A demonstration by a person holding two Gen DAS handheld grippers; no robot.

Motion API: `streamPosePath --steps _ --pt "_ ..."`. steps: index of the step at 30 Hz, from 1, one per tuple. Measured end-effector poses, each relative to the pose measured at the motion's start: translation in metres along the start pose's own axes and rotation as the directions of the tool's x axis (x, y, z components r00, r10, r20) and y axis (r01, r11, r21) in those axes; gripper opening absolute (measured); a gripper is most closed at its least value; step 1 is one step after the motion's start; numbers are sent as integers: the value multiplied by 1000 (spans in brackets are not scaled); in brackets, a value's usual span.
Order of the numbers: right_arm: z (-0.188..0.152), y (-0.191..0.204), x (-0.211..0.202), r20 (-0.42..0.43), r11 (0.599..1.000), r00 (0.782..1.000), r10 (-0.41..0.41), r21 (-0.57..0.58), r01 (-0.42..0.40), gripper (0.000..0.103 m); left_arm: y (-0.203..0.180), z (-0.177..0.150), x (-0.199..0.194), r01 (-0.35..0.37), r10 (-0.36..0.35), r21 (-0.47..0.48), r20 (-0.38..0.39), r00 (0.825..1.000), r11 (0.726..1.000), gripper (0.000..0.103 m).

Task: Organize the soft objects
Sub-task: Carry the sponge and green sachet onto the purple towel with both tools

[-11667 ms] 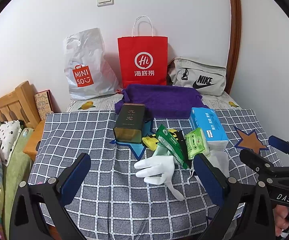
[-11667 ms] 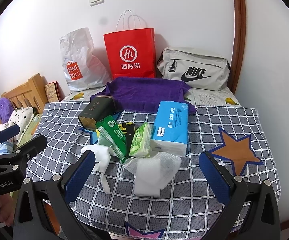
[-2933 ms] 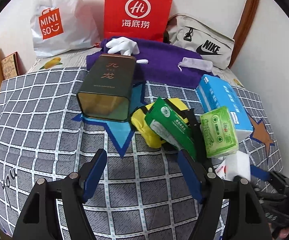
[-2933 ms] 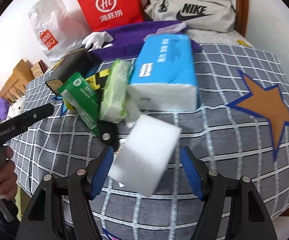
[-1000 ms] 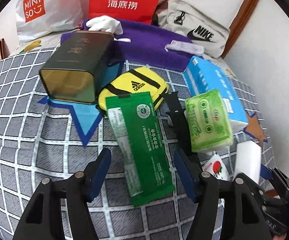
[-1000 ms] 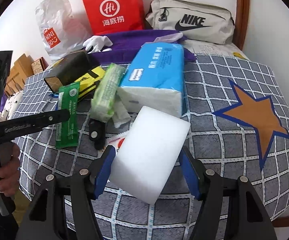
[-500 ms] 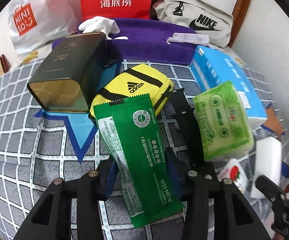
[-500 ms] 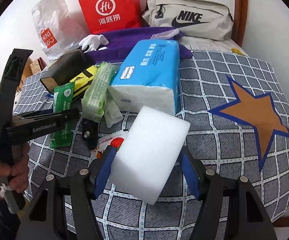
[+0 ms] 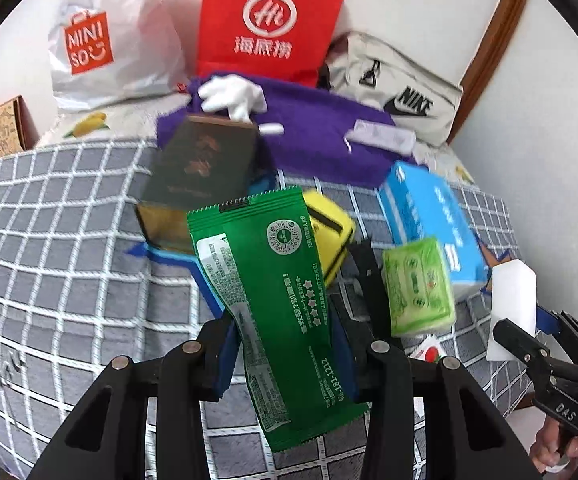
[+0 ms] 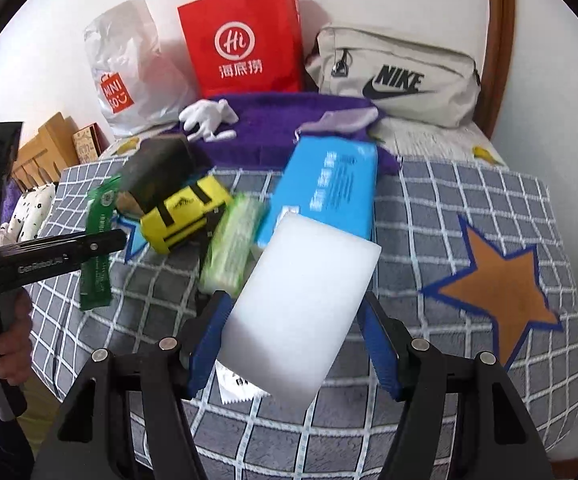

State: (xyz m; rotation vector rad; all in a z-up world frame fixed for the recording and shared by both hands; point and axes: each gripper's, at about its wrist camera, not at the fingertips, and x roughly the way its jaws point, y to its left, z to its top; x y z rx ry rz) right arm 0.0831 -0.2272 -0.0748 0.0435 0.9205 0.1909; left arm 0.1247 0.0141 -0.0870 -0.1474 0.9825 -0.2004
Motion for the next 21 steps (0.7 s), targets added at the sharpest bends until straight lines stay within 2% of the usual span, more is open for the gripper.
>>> streamPosePath --steps 9,21 --pt "48 5 -5 46 999 999 12 -34 -10 65 23 37 -19 -39 40 -33 57 998 999 39" --pt "115 -5 21 50 1000 999 3 -29 -1 65 40 90 -2 -20 23 -54 54 998 998 39"
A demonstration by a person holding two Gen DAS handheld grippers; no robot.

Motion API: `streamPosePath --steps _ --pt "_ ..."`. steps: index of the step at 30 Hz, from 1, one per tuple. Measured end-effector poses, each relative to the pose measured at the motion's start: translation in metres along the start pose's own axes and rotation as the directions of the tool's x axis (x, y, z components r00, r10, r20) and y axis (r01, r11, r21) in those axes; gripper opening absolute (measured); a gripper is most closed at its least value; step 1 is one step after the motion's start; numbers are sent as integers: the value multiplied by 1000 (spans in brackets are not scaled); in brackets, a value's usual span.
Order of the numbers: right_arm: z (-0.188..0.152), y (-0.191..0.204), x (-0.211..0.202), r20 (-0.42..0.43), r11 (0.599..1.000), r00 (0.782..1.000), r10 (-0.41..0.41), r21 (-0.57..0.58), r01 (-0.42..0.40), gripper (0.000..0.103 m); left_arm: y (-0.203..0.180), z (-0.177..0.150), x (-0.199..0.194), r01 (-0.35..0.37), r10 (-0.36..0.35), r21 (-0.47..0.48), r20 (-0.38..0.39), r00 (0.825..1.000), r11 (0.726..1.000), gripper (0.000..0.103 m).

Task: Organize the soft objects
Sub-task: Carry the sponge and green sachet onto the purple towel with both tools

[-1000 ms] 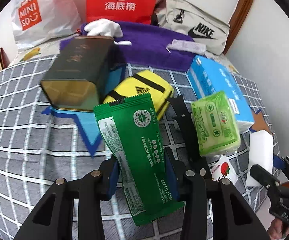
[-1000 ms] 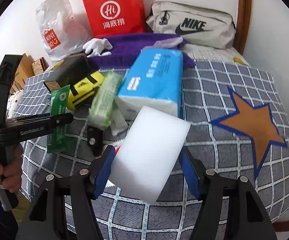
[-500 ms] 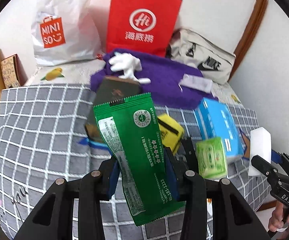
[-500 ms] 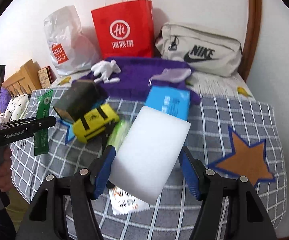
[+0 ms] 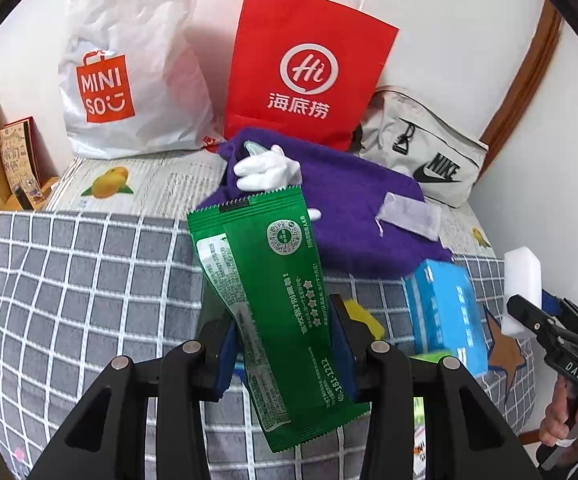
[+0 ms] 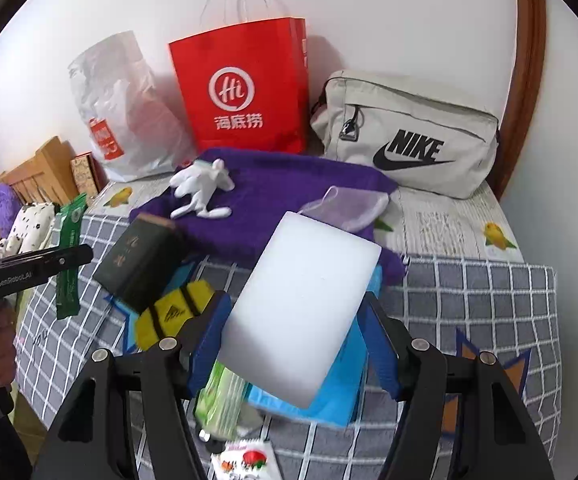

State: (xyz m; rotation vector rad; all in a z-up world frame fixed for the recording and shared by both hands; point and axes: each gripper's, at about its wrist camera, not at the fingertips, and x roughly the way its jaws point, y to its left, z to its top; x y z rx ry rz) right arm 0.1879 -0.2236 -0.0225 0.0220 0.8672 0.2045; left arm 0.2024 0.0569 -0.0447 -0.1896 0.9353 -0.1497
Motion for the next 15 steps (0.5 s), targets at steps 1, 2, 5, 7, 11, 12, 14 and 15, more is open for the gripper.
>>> streamPosePath --steps 1,2,5,7,11,12,14,15 --pt "4 -1 2 0 1000 1000 -3 1 3 65 1 5 2 -3 3 3 2 1000 1000 39" --pt "9 -2 5 1 1000 1000 -2 3 2 65 2 10 5 -6 6 4 3 1000 1000 39" --pt "26 -3 12 6 1000 1000 6 1 -6 65 5 24 13 -22 22 11 2 1000 1000 39" --pt "39 -2 19 9 1000 1000 3 -8 -3 65 7 34 18 -28 28 14 2 1000 999 39" --pt "62 -4 37 4 1000 1000 2 -27 -2 65 7 56 31 -28 28 24 -2 1000 999 39" --pt "68 -5 41 1 1000 1000 7 -25 -7 65 7 62 35 -24 24 22 -5 1000 999 39" --pt "77 -8 51 -8 1000 1000 19 -13 -19 65 6 73 43 -15 15 20 -8 1000 1000 39" --pt "81 -10 56 -13 1000 1000 25 -6 -25 65 4 78 48 -13 14 20 -9 1000 1000 39"
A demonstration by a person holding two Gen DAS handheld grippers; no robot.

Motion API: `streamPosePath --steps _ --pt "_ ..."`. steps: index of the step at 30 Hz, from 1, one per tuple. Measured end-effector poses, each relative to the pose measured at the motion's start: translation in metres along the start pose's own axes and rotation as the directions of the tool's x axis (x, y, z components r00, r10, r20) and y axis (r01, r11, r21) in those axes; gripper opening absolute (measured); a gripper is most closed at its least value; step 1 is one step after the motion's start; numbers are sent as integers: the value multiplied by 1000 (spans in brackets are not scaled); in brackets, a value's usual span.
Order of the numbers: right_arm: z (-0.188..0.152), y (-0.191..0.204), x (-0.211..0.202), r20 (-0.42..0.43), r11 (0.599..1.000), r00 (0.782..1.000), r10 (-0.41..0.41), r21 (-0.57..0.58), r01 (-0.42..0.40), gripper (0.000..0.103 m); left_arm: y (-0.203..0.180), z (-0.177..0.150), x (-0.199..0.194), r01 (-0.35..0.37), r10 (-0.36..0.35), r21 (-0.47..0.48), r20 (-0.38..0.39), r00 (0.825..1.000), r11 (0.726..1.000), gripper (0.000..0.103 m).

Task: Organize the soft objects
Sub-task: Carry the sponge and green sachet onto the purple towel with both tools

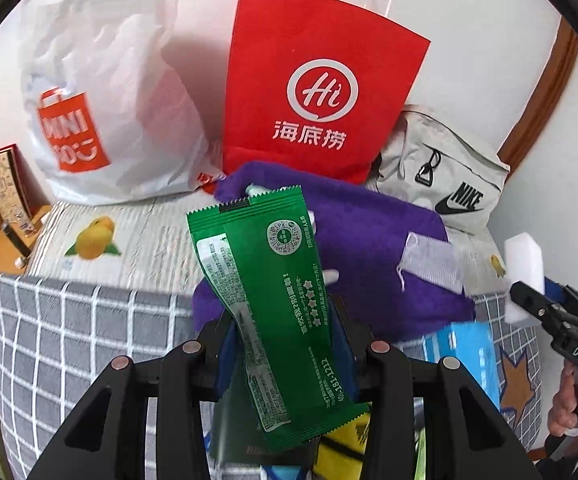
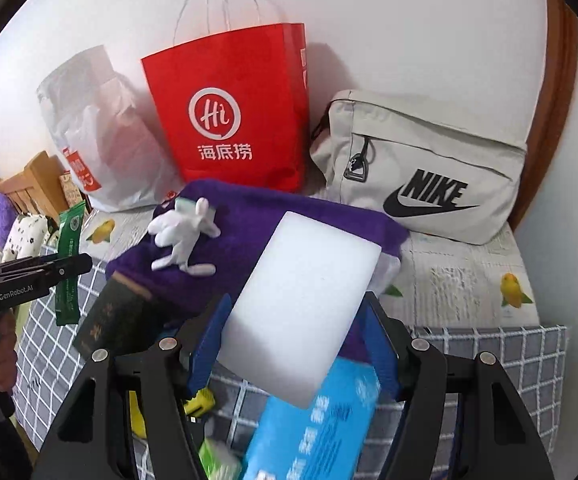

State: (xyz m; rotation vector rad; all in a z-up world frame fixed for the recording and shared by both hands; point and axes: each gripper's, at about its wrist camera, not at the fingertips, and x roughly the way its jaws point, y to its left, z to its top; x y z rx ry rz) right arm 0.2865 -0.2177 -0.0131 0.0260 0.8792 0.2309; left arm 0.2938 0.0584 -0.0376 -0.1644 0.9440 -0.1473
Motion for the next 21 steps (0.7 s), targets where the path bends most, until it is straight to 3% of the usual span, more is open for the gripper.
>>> streamPosePath --steps 8,17,21 --pt "26 -9 49 -46 1000 999 16 7 -16 65 -25 41 40 10 -9 51 -19 1000 999 39" --pt "17 -28 106 -165 1000 986 18 17 -16 65 -39 52 90 21 -17 51 -81 997 998 39" --pt "13 -33 120 -196 1000 980 26 16 -24 65 -40 53 100 10 -6 48 -72 997 999 39"
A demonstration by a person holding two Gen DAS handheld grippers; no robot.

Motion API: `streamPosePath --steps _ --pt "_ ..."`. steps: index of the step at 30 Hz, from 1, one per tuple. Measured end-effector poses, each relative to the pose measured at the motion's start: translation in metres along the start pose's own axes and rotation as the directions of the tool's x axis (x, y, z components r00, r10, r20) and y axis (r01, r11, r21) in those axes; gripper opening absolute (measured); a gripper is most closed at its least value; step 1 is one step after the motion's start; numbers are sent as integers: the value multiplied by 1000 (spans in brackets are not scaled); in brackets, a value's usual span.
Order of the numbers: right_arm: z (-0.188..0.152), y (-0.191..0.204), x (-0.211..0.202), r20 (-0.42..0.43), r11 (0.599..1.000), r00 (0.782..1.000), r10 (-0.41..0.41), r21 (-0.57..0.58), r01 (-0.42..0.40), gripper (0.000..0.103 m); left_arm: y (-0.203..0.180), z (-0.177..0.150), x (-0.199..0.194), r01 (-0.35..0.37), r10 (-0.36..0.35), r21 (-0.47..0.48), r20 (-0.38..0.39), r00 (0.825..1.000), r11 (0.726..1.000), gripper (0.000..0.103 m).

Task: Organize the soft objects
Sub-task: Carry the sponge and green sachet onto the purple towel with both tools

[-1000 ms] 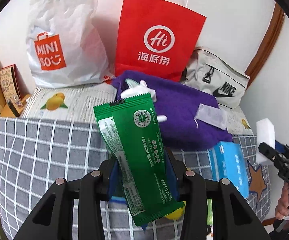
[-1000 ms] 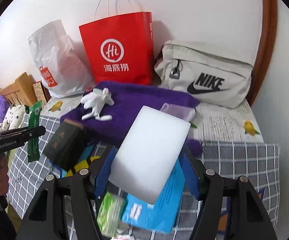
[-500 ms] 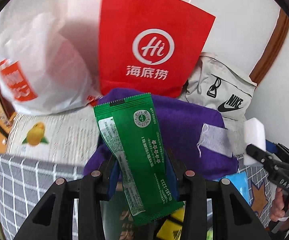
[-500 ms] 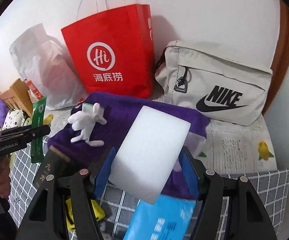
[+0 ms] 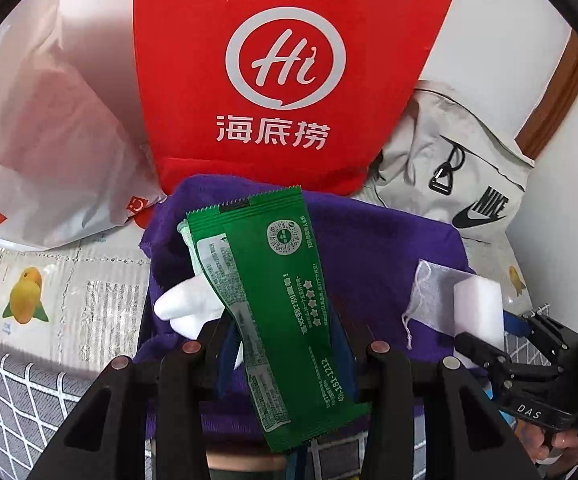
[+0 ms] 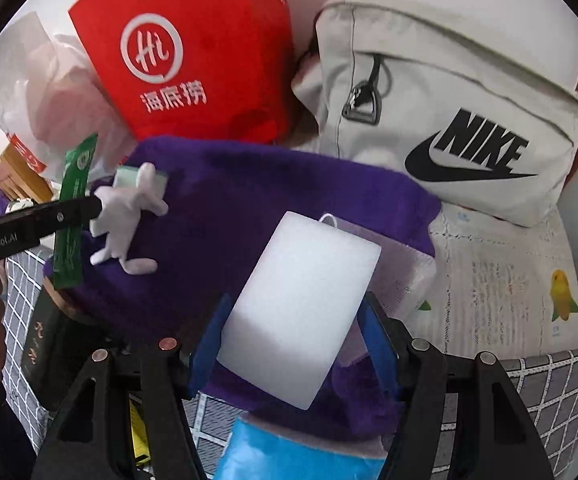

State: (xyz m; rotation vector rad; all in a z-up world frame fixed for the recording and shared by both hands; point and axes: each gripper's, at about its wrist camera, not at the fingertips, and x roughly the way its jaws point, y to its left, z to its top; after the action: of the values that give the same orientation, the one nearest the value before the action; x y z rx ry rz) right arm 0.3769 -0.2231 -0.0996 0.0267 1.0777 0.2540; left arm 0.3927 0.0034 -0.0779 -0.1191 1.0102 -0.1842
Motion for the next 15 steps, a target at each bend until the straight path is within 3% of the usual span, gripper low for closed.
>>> streamPosePath --steps 11,15 --pt "-11 -4 33 -103 1000 995 16 -9 -17 65 7 -1 12 10 -11 -17 -26 1000 1000 39" --pt "-13 -3 32 -98 999 994 52 -3 -52 71 9 -3 20 42 -44 -28 -53 998 999 39"
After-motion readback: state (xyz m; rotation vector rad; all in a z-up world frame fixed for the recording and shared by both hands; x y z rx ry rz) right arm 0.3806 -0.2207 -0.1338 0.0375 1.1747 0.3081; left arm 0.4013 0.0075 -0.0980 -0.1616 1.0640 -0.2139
